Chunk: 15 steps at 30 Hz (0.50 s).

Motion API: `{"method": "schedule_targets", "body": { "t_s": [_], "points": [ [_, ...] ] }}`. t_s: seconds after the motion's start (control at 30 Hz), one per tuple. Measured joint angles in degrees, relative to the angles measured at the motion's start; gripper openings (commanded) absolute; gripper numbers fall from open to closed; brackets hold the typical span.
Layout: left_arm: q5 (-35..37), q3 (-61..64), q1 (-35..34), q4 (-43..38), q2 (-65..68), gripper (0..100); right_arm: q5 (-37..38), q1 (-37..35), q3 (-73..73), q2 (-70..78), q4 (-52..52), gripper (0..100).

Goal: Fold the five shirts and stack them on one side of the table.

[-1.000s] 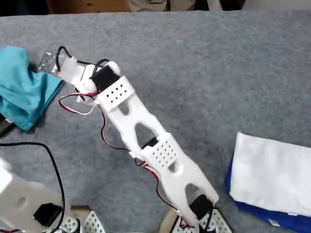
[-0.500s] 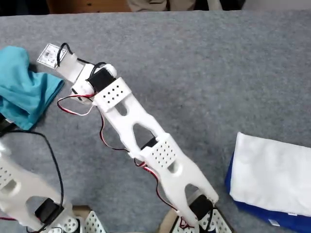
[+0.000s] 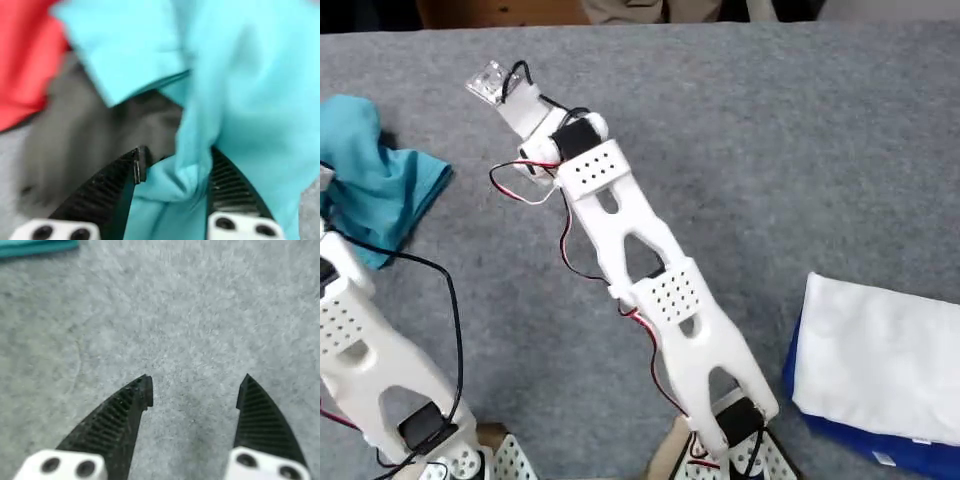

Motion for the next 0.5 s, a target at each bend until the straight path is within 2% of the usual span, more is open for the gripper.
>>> {"method": "schedule_targets", "body": {
  "t_s": [0.1,0.27,0.5],
  "points": [
    [-0.1,-0.4,1.3,-1.2,0.6,2,0.0,0.1,0.1,2.6,-0.5,27.2],
    [-0.1,-4.2,3.4,-0.2,0.6,2,0.0,0.1,0.1,3.5,-0.7,27.3],
    [-0.1,-18.4,12.5,15.6,0.7,2,0.0,2.6,-4.4,4.0,-0.7,27.3]
  ]
}}
